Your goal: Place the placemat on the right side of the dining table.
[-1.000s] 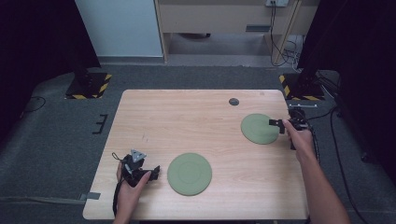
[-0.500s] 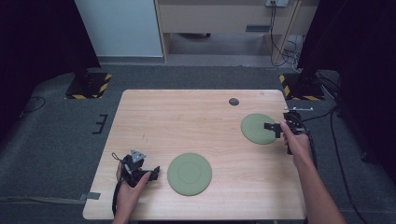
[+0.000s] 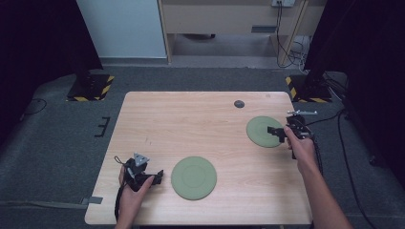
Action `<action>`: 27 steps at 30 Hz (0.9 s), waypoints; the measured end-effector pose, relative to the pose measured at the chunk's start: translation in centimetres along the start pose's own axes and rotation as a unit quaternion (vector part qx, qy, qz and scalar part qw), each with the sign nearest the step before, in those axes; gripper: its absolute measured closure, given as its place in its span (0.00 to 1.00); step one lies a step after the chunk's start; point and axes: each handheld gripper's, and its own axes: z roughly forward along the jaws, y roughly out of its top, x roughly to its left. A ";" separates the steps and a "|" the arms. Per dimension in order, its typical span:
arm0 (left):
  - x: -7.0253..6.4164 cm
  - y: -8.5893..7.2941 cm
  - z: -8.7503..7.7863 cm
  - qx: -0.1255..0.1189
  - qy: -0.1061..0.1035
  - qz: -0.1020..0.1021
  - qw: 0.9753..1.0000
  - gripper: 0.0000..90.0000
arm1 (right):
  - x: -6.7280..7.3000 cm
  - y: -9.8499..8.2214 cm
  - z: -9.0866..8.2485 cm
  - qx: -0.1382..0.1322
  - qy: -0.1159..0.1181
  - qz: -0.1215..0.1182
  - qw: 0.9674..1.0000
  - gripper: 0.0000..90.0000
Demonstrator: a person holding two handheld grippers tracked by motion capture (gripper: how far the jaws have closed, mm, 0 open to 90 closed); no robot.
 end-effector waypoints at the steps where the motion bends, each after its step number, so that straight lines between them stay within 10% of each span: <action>1: 0.0 0.0 0.0 0.000 0.000 0.000 1.000 0.00 | 0.5 -0.1 -0.1 -0.004 0.001 -0.012 1.000 0.11; 27: -0.1 -0.2 -0.2 0.000 0.000 0.000 1.000 0.00 | 5.8 -2.3 0.1 -0.016 0.036 -0.077 0.996 0.10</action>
